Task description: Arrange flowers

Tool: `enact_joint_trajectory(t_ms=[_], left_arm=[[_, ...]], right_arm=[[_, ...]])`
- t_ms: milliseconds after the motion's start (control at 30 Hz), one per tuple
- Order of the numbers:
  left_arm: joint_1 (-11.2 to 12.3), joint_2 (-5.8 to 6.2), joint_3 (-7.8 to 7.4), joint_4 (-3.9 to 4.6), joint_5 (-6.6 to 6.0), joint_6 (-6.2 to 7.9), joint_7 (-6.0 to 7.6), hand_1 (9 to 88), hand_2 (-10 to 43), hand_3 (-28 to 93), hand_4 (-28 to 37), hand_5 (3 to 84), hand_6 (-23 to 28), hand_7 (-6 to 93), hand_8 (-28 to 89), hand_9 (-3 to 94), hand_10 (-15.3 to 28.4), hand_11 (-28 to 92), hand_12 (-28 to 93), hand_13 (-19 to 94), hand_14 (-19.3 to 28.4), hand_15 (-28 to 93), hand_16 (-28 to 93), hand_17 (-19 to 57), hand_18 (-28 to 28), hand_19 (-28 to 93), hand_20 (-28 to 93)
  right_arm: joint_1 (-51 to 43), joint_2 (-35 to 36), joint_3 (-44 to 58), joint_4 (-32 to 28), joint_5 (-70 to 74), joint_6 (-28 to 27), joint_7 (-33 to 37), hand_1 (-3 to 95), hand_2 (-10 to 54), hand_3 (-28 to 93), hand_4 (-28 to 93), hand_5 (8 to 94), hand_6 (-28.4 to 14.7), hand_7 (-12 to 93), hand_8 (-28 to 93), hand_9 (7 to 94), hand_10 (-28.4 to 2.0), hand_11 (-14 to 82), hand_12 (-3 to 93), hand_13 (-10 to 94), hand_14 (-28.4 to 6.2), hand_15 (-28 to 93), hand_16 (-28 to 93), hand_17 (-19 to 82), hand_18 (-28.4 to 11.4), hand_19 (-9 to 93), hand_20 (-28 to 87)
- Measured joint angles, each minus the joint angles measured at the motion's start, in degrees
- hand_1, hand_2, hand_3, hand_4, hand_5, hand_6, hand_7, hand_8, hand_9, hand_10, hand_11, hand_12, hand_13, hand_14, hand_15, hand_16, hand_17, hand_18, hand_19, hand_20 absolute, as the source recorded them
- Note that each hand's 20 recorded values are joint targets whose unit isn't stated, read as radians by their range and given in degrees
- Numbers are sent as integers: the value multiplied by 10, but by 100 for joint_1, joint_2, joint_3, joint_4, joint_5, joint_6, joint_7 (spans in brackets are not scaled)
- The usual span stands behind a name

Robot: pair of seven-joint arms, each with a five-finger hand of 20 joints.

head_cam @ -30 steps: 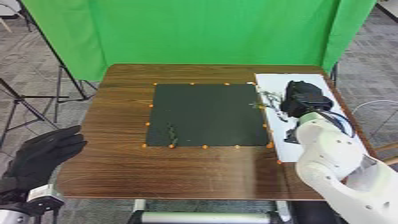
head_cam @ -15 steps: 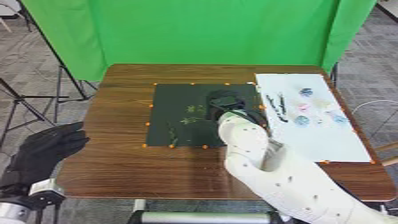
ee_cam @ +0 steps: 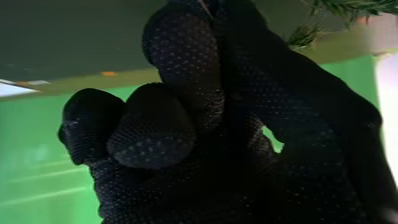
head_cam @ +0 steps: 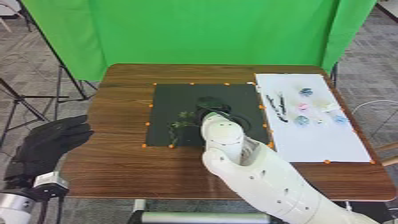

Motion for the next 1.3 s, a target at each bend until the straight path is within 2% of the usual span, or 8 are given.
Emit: enact_joint_trajectory(t_ms=[267,800,833,933,1133,1300], left_arm=[[26,8,4,1,0,0,17,273,35,833,-156,466,131,187,-101,409,225,354,112,263,284,625,-133,-88,228,580,115],[46,19,-45,-4,10,0,-6,274,36,836,-156,466,131,188,-101,408,223,355,112,263,284,626,-133,-88,227,580,115],[62,18,-64,-7,11,0,-6,274,36,835,-156,466,131,188,-101,408,223,355,112,263,284,626,-133,-88,228,580,115],[101,16,-86,-12,11,2,-7,274,36,836,-156,466,131,188,-102,407,223,355,112,263,284,626,-133,-88,227,580,115],[120,-2,-90,-23,14,2,-40,274,38,837,-153,467,132,187,-101,407,223,356,112,263,284,627,-133,-88,227,581,115],[197,-41,-150,-58,18,2,-65,275,38,837,-152,466,131,189,-101,407,223,355,112,263,284,626,-134,-88,227,580,115]], right_arm=[[-131,-31,67,28,25,-314,65,434,-75,737,-249,867,-47,174,108,885,-133,440,246,828,-86,735,275,584,-210,932,326],[-238,-109,8,-147,49,-612,83,412,-64,743,-243,874,-47,175,64,891,-136,431,249,830,-88,733,273,587,-212,932,322],[-238,-105,1,-162,65,-621,91,393,-60,745,-234,875,-44,185,-13,892,-136,429,247,830,-89,733,274,591,-209,932,313],[-230,-77,-48,-211,61,-616,94,374,-55,738,-222,880,-45,190,-85,897,-138,422,247,832,-90,730,274,601,-203,932,291],[-171,-1,-176,-272,-90,-586,93,334,-47,715,-216,882,-53,185,-87,899,-143,415,247,835,-92,722,276,609,-200,932,277],[-117,92,-252,-407,-249,-592,91,323,-41,702,-212,895,-55,181,-84,910,-142,411,244,850,-88,713,272,628,-197,932,273]])
